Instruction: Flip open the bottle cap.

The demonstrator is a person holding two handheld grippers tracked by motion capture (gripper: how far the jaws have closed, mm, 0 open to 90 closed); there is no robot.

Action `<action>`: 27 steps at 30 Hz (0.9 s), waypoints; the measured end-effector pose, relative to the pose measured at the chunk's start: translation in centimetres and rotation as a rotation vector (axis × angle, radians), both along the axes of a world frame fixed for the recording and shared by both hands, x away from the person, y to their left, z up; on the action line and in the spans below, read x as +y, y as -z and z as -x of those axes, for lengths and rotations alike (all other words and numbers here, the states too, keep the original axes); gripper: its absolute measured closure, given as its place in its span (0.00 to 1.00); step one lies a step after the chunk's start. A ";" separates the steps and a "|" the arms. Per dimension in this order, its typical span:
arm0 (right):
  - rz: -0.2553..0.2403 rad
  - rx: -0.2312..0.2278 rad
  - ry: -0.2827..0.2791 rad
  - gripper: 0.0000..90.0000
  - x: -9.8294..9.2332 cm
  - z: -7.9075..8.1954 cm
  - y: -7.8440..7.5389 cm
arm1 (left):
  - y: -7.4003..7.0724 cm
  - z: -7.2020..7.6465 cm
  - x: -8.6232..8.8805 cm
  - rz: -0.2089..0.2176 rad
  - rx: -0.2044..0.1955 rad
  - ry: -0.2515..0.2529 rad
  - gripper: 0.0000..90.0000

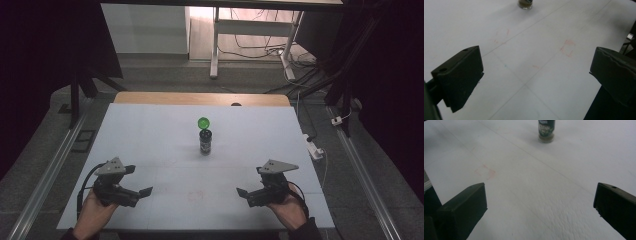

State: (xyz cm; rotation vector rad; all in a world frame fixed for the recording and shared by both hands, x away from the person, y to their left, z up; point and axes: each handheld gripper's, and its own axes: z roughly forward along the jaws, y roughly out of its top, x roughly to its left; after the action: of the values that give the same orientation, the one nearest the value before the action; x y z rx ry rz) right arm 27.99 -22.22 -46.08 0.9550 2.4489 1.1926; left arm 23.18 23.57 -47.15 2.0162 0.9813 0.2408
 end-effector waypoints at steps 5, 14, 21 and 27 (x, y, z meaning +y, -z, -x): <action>-0.013 0.000 0.050 0.00 -2.1 1.3 0.0 | 0.4 1.7 1.7 0.000 0.002 -0.045 0.00; -0.044 0.050 0.148 0.00 -5.9 3.0 0.5 | 1.0 3.9 4.8 0.015 0.008 -0.136 0.00; -0.060 0.065 0.207 0.00 -7.9 4.2 0.6 | 1.7 4.9 5.7 -0.031 0.041 -0.165 0.00; -0.060 0.069 0.230 0.00 -8.6 4.9 0.7 | 2.0 5.5 6.1 -0.056 0.064 -0.188 0.00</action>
State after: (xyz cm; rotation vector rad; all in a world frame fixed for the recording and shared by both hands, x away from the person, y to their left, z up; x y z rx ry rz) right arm 23.12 -30.80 -46.83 1.2762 2.2882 1.1766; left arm 17.73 29.71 -49.20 1.9940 1.2186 0.3092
